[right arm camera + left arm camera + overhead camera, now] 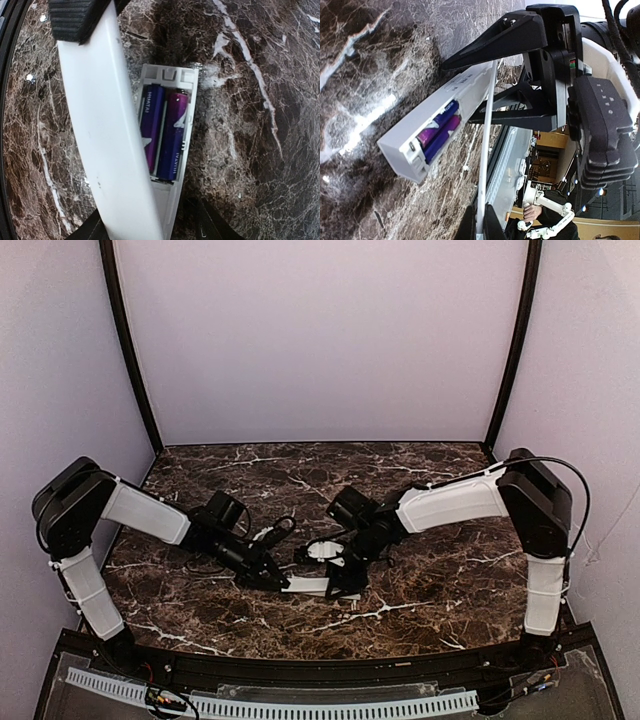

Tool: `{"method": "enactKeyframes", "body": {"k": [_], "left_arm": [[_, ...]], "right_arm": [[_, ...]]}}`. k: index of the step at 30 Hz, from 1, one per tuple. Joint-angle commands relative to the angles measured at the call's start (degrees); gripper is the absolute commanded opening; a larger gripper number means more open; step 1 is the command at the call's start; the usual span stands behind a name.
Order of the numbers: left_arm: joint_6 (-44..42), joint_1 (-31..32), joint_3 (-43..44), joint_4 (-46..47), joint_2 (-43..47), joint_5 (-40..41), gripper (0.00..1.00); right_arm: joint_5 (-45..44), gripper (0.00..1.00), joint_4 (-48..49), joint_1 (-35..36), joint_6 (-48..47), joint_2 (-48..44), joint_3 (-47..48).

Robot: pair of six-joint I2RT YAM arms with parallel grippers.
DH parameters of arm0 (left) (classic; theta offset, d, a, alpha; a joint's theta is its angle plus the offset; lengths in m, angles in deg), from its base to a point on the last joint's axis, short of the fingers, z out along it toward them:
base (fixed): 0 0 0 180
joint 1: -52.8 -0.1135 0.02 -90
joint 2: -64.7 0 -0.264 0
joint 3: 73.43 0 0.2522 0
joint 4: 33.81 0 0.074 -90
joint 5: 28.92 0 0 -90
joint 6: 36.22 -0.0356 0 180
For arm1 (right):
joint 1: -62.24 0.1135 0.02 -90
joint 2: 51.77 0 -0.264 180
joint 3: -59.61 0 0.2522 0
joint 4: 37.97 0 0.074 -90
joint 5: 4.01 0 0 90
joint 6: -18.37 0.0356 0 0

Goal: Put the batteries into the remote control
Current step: Place the battery cover on the remote control without the battery cover.

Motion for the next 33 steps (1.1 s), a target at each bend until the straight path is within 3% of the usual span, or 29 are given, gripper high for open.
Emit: {"method": "enactKeyframes", "body": {"k": [1,7,13,22,33], "left_arm": [[-1.0,-0.25,1.1,-2.76,-1.5,-1.79,0.0],[-1.3,-0.78,2.94,-4.81,-4.33,0.35,0.0],[-3.03,-0.95,4.73,-8.42,-4.9,2.65,0.08],[-1.84,-1.48,2.2,-7.77,-0.18,9.28,0.35],[2.94,-1.52,-1.96,4.19,4.91,19.46,0.42]], "right_arm": [[-2.26,0.46,-1.94,0.54,-0.71,1.98,1.8],[-3.63,0.26,-3.04,0.58,-1.21,2.09,1.87],[-3.95,0.14,-3.17,0.59,-0.89,2.03,1.3],[-4.71,0.15,-3.15,-0.06,1.12,1.87,0.39],[-7.6,0.19,-1.0,-1.22,6.24,2.46,-0.73]]}}
